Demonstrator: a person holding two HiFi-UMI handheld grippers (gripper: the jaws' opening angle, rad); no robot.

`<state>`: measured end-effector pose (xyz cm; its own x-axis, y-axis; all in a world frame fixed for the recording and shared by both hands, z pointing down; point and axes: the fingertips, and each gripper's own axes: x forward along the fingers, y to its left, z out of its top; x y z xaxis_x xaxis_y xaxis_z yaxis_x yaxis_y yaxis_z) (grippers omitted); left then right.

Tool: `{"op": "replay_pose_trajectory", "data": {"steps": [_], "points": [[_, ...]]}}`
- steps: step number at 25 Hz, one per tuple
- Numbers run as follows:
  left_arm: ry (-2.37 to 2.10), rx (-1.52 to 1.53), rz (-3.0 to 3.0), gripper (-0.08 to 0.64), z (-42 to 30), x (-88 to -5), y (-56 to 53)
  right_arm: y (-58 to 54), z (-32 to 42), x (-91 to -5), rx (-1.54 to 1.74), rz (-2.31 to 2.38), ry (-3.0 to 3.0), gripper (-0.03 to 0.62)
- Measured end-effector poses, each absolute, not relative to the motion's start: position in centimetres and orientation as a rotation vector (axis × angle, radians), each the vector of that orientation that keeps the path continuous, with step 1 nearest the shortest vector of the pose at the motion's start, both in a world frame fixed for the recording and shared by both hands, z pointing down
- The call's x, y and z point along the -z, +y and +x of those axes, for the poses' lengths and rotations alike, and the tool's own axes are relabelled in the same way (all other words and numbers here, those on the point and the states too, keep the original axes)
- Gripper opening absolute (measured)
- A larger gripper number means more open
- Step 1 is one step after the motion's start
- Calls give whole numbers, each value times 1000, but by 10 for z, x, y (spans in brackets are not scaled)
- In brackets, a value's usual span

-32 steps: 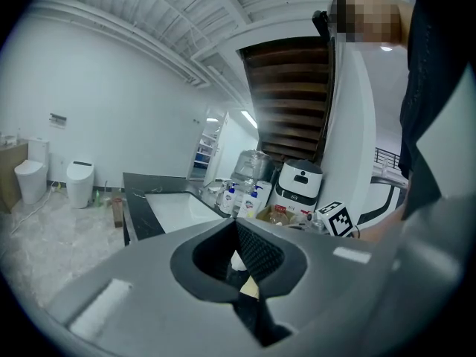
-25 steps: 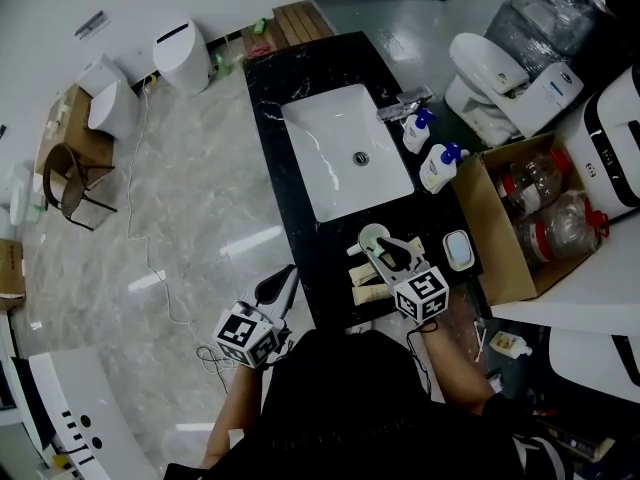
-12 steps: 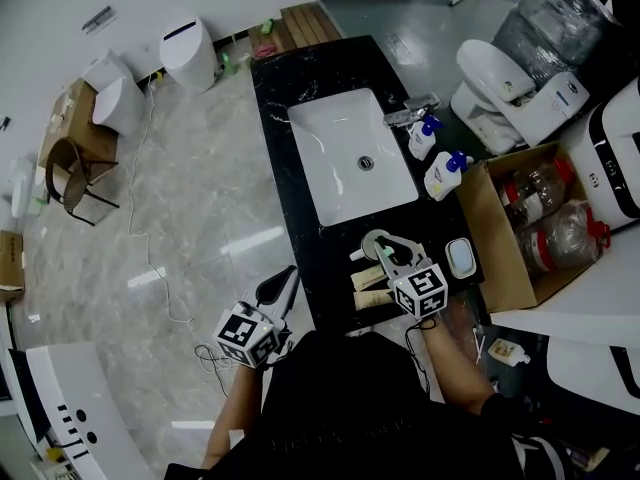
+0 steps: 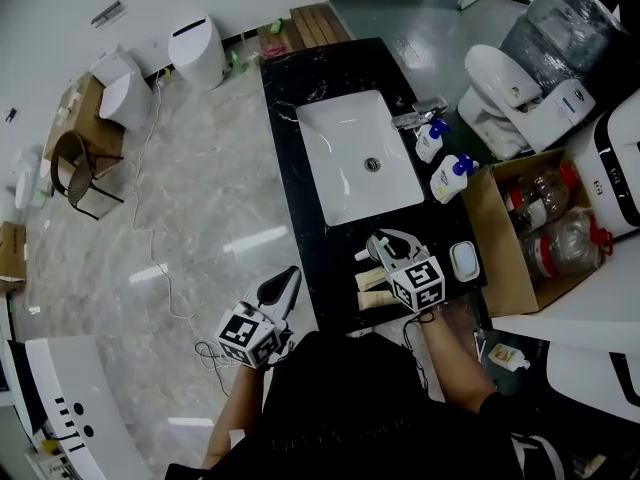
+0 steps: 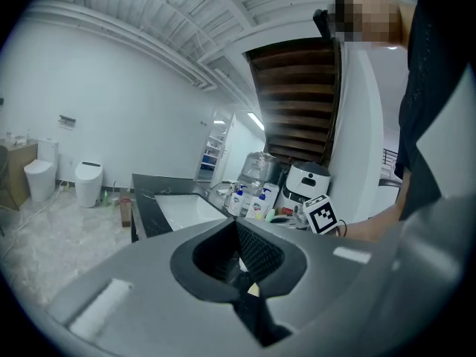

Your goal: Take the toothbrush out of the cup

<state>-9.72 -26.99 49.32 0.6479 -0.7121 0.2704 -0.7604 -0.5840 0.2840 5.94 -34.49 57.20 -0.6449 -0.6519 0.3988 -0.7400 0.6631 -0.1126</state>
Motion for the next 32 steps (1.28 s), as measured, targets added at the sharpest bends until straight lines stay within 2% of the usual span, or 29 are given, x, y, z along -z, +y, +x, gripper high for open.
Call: {"op": "replay_pose_trajectory", "data": {"steps": [32], "points": [[-1042,-93,2552,9,-91,-487,-242,-316,93,-478,-299,1310,-2598,37]]}}
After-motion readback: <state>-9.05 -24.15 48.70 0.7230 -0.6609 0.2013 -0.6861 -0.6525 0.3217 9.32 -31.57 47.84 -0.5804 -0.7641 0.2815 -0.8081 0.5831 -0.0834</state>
